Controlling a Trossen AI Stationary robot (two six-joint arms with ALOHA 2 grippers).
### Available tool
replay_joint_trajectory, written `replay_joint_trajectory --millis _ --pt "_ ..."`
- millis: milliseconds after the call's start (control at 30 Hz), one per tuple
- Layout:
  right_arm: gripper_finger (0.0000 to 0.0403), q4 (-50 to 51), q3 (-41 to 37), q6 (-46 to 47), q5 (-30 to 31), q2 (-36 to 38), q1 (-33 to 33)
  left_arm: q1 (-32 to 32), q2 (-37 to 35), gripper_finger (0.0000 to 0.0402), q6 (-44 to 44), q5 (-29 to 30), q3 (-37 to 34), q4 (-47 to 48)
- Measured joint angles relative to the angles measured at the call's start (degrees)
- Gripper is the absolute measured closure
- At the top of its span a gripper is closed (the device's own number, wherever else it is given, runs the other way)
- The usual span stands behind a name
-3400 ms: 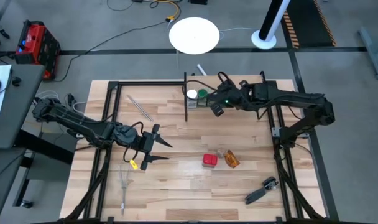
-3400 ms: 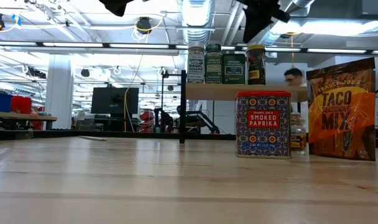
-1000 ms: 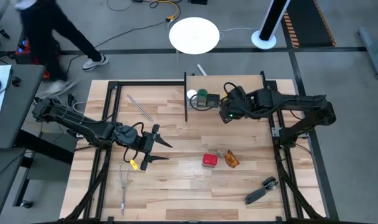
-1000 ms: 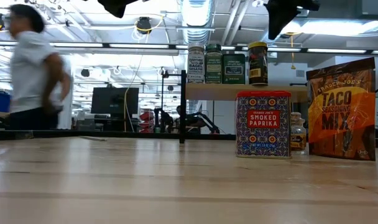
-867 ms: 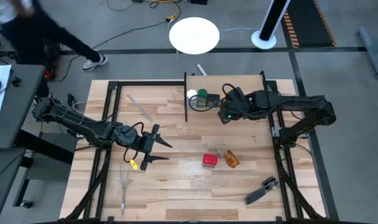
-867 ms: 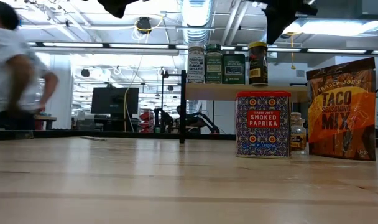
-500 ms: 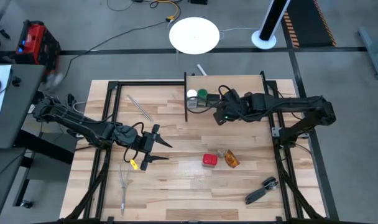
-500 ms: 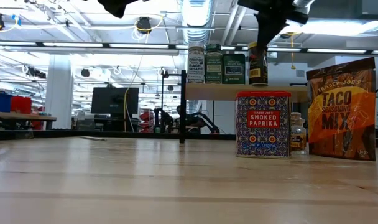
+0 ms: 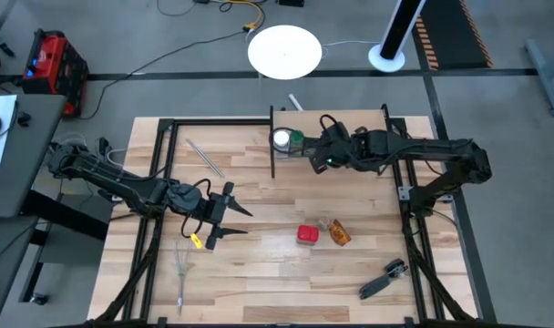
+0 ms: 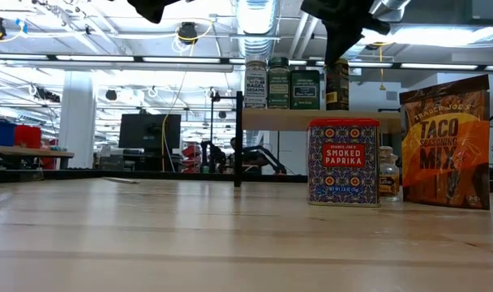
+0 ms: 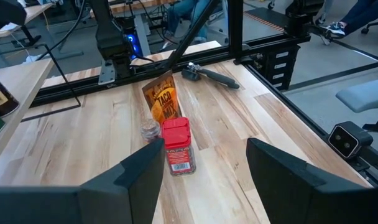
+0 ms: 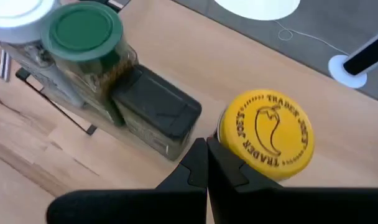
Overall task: Shelf spices
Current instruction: Put the brown seasoning bottle on the shelf
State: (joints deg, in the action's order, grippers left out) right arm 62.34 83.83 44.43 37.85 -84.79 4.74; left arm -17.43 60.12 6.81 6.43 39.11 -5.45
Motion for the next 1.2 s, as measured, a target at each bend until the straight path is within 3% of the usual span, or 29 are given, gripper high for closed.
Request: replay_joint_trajectory --millis 367,500,667,867,1200 --pt "0.0401 -2.63 0.14 -3.31 0.44 0.04 0.74 -0.02 0.00 0.0183 0.00 0.01 0.00 0.05" --pt "0.0401 -2.29 2.54 -4.42 5.00 0.43 -1.35 0.00 0.00 0.0183 -0.02 0.01 0.00 0.46" --pt "0.0401 5.24 6.84 -2.47 8.02 0.66 -0.75 -0.01 0.00 0.0183 -0.08 0.01 0.00 0.58" --pt "0.0401 16.10 7.79 1.99 5.66 0.68 6.11 -0.01 -0.01 0.0183 -0.15 0.00 0.00 0.60" --pt "0.0401 14.94 6.73 -1.41 0.29 -0.24 10.48 0.00 -0.02 0.0183 -0.04 0.01 0.00 0.90"
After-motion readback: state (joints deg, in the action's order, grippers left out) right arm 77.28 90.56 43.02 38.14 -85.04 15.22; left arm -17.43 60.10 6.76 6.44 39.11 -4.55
